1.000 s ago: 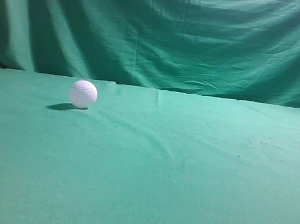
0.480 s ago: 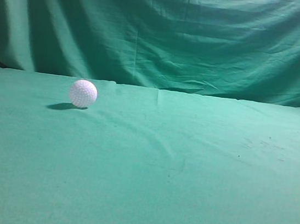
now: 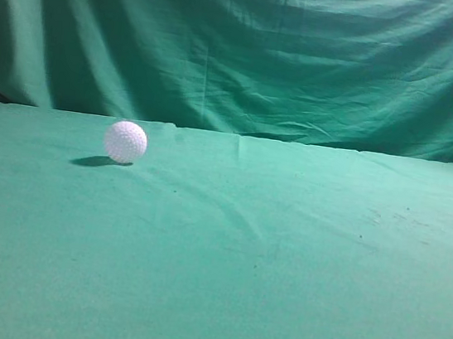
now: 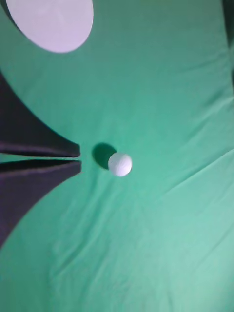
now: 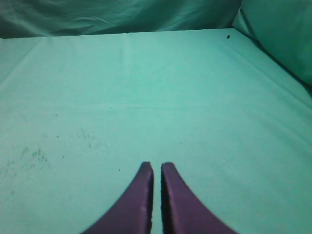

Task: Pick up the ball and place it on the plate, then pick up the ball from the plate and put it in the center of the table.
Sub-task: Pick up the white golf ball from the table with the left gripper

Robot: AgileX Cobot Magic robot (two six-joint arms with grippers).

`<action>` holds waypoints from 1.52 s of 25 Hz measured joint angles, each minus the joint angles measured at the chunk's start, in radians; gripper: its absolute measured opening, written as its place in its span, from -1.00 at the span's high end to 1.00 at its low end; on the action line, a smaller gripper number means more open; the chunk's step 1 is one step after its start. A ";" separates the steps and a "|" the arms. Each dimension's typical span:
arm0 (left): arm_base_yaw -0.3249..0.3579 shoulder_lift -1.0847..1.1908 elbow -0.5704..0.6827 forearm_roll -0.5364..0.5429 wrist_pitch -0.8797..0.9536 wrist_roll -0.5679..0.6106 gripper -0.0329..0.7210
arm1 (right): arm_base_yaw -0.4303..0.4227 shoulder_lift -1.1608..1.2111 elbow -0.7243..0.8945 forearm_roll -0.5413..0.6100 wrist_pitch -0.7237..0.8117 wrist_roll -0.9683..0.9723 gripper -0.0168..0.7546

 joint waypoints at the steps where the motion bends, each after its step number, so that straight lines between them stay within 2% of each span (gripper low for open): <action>1: -0.016 0.061 -0.026 -0.015 0.019 0.021 0.91 | 0.000 0.000 0.000 0.000 0.000 0.000 0.83; 4: -0.086 0.212 -0.086 -0.023 0.039 0.073 0.91 | 0.000 0.000 0.000 0.000 0.000 0.000 0.83; 6: -0.148 0.305 -0.131 0.012 0.029 0.084 0.91 | 0.000 0.000 0.000 0.000 0.000 0.000 0.83; 10: -0.234 0.502 -0.226 0.119 0.010 0.005 0.91 | 0.000 0.000 0.000 0.000 0.000 0.000 0.83; 13: -0.256 0.636 -0.312 0.163 0.010 -0.032 0.91 | 0.000 0.000 0.000 0.000 0.000 0.000 0.83; 19: -0.262 0.846 -0.477 0.182 0.020 -0.045 0.91 | 0.000 0.000 0.000 0.000 0.000 0.000 0.83; 23: -0.262 0.930 -0.532 0.182 0.041 -0.045 0.34 | 0.000 0.000 0.000 0.000 0.000 0.000 0.83; 25: -0.262 0.957 -0.545 0.182 0.041 -0.045 -0.20 | 0.000 0.000 0.000 0.000 0.000 0.000 0.83; 28: -0.262 0.985 -0.551 0.182 0.035 -0.045 -0.75 | 0.000 0.000 0.000 0.000 0.000 0.000 0.83; 29: -0.262 0.994 -0.553 0.182 0.030 -0.045 -0.81 | 0.000 0.000 0.000 0.000 0.000 0.000 0.83; 32: -0.262 1.025 -0.555 0.182 0.003 -0.045 -0.80 | 0.000 0.000 0.000 0.000 0.000 0.000 0.83; 35: -0.262 1.059 -0.555 0.182 -0.029 -0.045 -0.56 | 0.000 0.000 0.000 0.000 0.000 0.000 0.83; 38: -0.262 1.086 -0.556 0.182 -0.057 -0.045 -0.60 | 0.000 0.000 0.000 0.000 0.000 0.000 0.83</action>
